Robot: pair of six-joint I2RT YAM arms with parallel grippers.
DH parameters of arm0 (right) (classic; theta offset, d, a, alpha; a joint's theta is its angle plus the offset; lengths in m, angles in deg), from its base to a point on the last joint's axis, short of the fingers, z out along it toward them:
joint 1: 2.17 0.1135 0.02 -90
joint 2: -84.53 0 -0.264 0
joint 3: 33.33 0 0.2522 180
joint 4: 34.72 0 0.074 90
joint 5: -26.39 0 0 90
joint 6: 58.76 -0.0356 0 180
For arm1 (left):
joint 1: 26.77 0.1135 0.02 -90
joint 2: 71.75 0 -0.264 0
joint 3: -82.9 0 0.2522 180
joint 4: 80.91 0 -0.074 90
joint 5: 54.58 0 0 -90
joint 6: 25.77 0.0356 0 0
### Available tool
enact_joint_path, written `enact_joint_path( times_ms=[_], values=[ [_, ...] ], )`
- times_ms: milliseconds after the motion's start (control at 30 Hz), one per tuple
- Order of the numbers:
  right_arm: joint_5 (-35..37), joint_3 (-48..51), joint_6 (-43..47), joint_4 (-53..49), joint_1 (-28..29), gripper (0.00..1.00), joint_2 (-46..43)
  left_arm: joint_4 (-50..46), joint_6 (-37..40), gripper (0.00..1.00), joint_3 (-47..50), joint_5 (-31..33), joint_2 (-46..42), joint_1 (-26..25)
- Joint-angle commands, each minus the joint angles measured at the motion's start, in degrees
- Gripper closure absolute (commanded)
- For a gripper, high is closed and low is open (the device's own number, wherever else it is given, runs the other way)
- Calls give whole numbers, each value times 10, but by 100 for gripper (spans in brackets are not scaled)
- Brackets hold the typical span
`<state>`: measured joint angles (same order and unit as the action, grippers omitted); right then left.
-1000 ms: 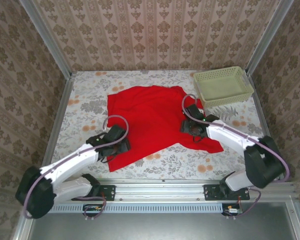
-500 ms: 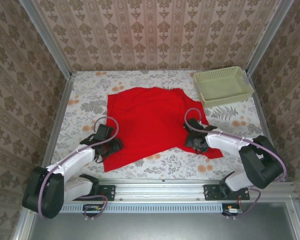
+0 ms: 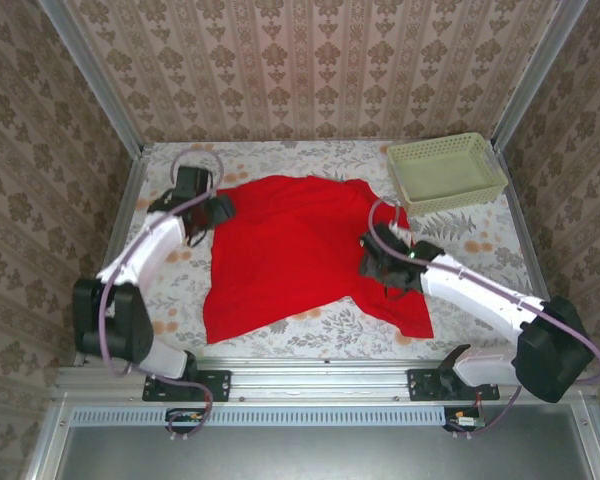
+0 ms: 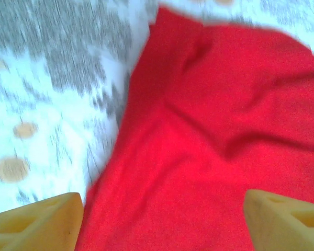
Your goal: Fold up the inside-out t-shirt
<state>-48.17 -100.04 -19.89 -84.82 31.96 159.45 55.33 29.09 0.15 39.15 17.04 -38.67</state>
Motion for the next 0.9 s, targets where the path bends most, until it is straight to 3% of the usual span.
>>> enact_joint_path(
  times_ms=[0, 200, 500, 633, 867],
  values=[
    [-36, -59, 108, 51, -50, 34, 44, -42, 46, 17, -97, 46, 104, 27],
    [-62, -240, 206, 31, -111, 34, 241, -87, 72, 16, -289, 34, 286, 57],
    [-66, -436, 239, -23, -135, 35, 468, -131, 102, 22, -446, -11, 442, 62],
    [-60, -441, 237, -28, -134, 38, 497, -132, 112, 31, -470, -28, 466, 62],
    [-53, -360, 187, -33, -133, 41, 484, -122, 120, 50, -477, -73, 470, 63]
  ],
)
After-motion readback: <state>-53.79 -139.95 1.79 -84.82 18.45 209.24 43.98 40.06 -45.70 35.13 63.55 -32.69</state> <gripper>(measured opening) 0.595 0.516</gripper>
